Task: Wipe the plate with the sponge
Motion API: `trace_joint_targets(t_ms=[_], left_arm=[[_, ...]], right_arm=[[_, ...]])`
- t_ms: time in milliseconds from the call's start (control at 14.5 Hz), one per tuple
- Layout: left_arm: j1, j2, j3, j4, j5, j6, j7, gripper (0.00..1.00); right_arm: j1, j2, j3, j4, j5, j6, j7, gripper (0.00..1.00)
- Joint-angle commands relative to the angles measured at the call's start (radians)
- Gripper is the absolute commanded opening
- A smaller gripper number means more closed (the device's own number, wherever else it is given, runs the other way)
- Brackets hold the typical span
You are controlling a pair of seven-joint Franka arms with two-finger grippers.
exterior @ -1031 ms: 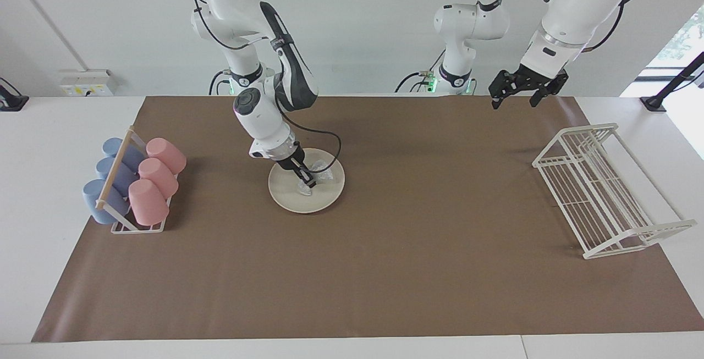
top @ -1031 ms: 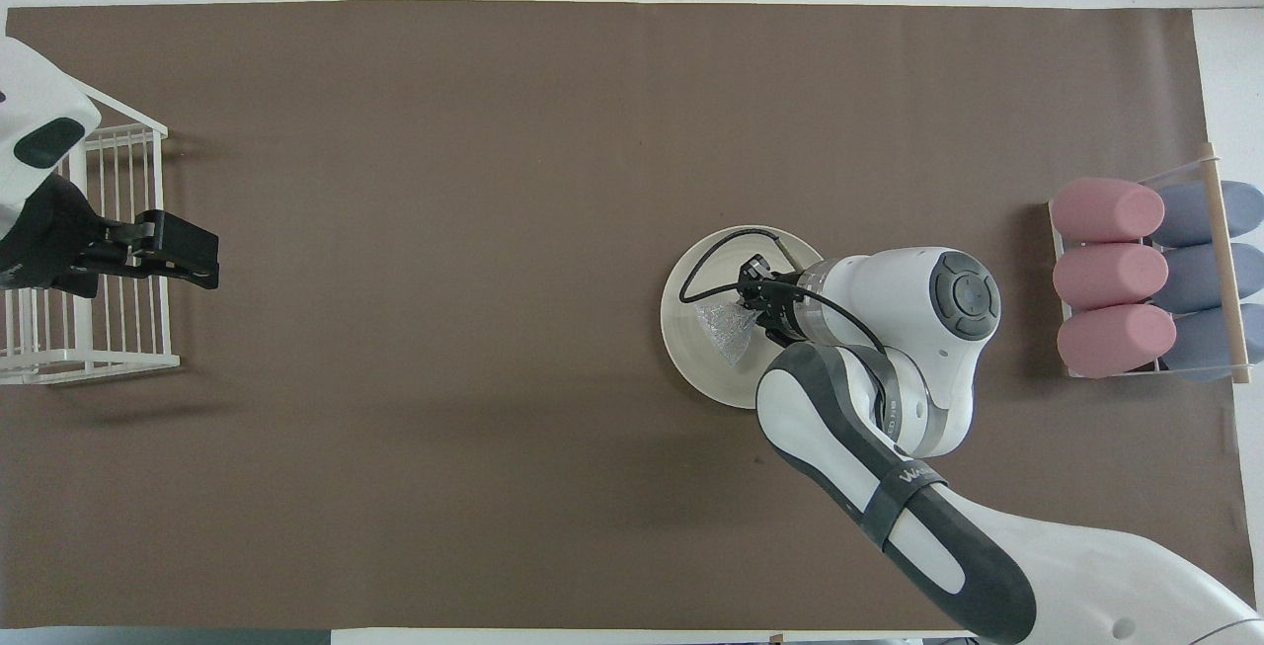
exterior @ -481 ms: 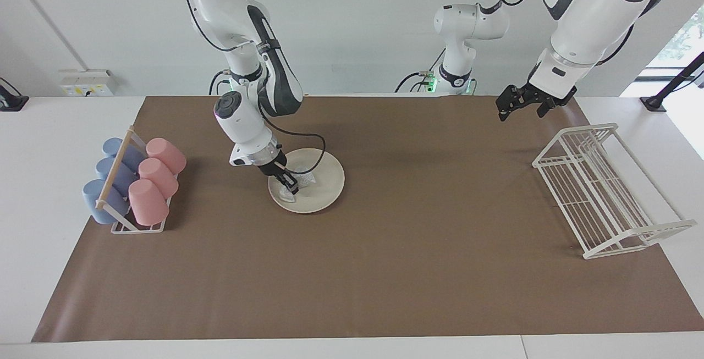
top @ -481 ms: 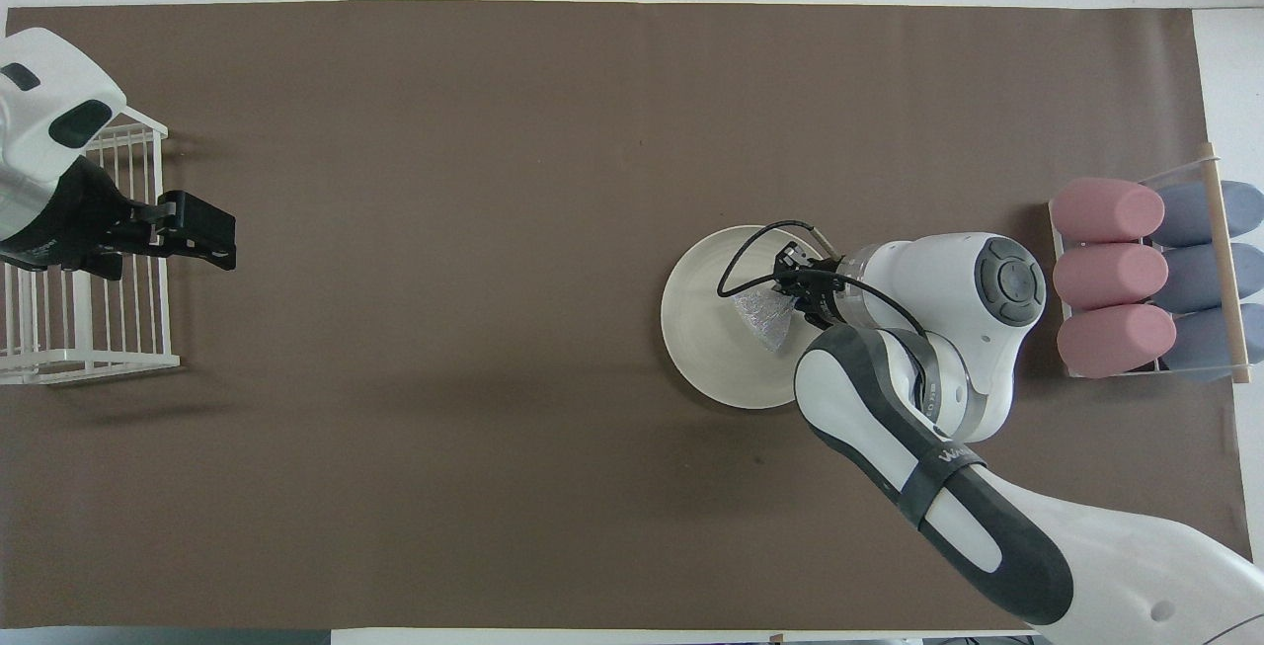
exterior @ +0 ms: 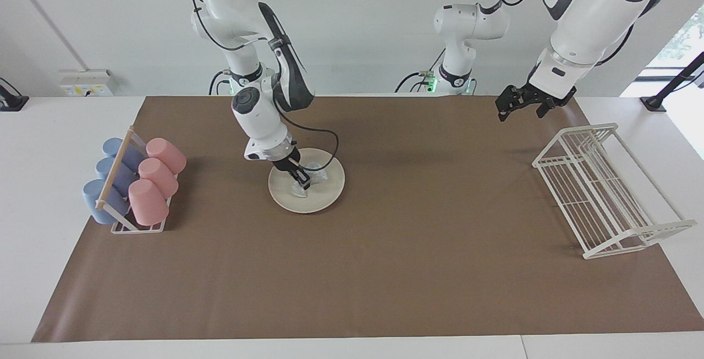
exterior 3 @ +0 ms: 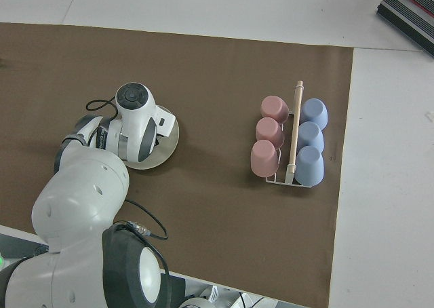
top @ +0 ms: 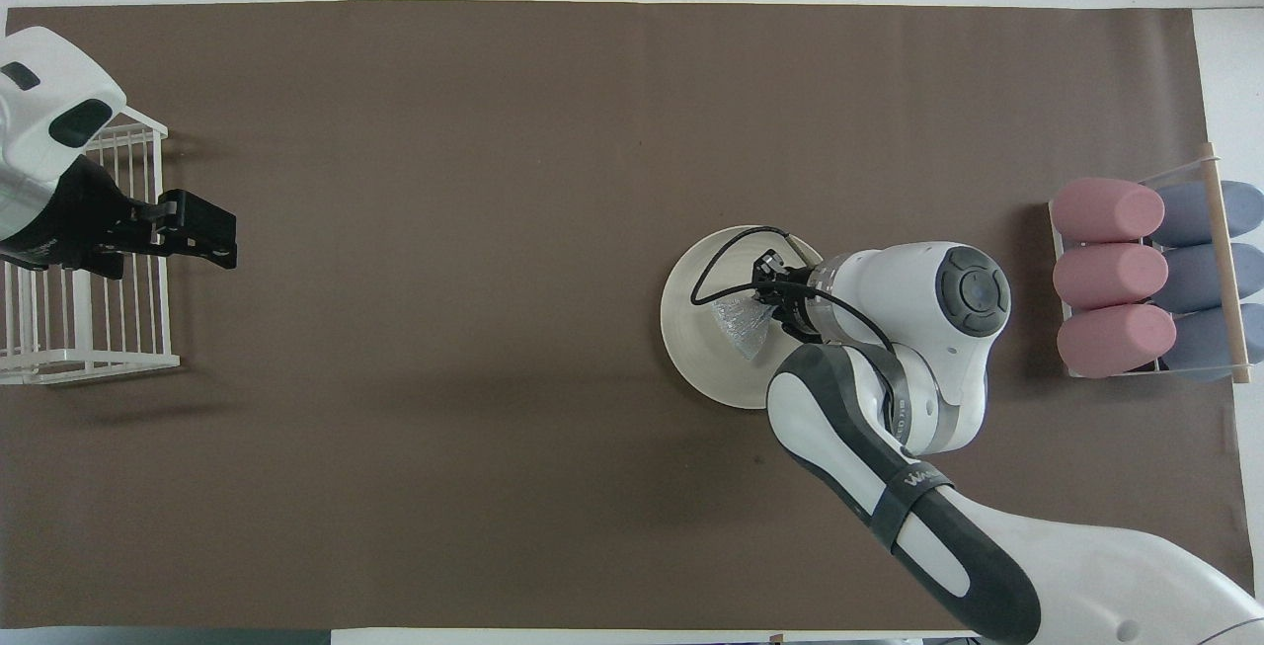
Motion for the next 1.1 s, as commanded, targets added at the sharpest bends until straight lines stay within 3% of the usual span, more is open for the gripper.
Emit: trace_joint_targets(t_ms=[0, 344, 688, 1031], left_arm=[[0.022, -0.016, -0.004, -0.024, -0.026, 0.022, -0.011, 1.0], [0.024, -0.015, -0.004, -0.024, -0.06, 0.03, -0.017, 1.0], [0.025, -0.03, -0.006, -0.059, -0.066, 0.036, -0.006, 1.0], [0.085, -0.082, -0.004, -0.184, -0.364, 0.134, -0.002, 1.0]], right_arm=[[0.054, 0.016, 0.004, -0.027, -0.011, 0.011, 0.068, 0.0], [0.03, 0.017, -0.002, -0.025, -0.017, 0.012, 0.018, 0.0], [-0.11, 0.019, -0.002, -0.025, -0.02, 0.006, -0.207, 0.0], [-0.081, 0.016, 0.005, -0.028, -0.02, 0.006, -0.133, 0.0]])
